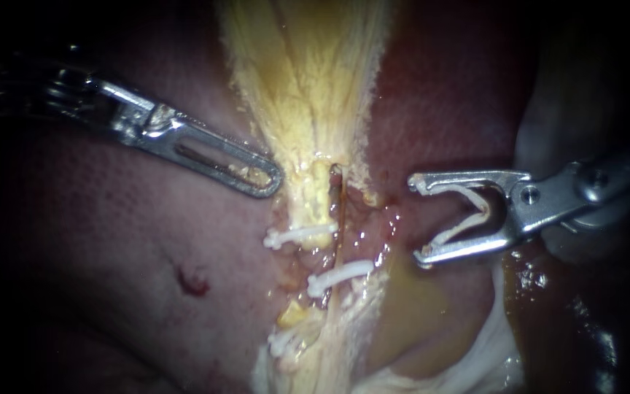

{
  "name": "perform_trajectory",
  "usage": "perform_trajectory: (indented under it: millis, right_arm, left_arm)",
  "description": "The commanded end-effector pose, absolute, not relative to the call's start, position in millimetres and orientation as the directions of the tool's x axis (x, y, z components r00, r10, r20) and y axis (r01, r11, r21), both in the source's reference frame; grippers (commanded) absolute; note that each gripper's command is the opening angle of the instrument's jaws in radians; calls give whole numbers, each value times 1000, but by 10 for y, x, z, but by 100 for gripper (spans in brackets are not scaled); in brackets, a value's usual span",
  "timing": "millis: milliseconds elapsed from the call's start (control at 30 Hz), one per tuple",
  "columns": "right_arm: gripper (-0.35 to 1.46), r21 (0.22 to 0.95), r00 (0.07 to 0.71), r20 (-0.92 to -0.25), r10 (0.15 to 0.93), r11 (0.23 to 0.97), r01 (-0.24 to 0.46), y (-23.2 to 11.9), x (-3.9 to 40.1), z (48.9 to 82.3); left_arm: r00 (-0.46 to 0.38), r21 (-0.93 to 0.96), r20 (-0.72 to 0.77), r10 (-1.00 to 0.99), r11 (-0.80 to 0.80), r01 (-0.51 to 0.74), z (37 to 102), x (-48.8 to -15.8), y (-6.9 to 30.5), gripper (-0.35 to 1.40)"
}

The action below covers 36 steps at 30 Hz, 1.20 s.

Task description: Clipping second clip right tube

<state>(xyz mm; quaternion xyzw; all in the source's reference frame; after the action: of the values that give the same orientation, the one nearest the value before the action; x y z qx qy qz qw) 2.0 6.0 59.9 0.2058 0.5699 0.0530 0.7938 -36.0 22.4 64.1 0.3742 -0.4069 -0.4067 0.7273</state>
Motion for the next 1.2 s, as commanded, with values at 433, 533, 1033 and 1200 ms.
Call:
perform_trajectory:
  millis: [433,533,1033,1200]
  right_arm:
    - [50,388,344,-883,319,909,153,60,20,600]
    - [50,388,345,-883,319,909,152,60,20,600]
    - [50,487,355,-840,410,858,160,39,46,625]
    - [50,560,369,-795,482,817,137,32,59,646]
  left_arm:
    - [308,875,277,-910,372,311,589,-301,263,-35]
    - [305,874,276,-911,370,315,585,-295,265,-35]
    - [304,873,277,-912,371,317,586,-296,264,-35]
    - [304,873,277,-912,371,316,586,-296,264,-35]
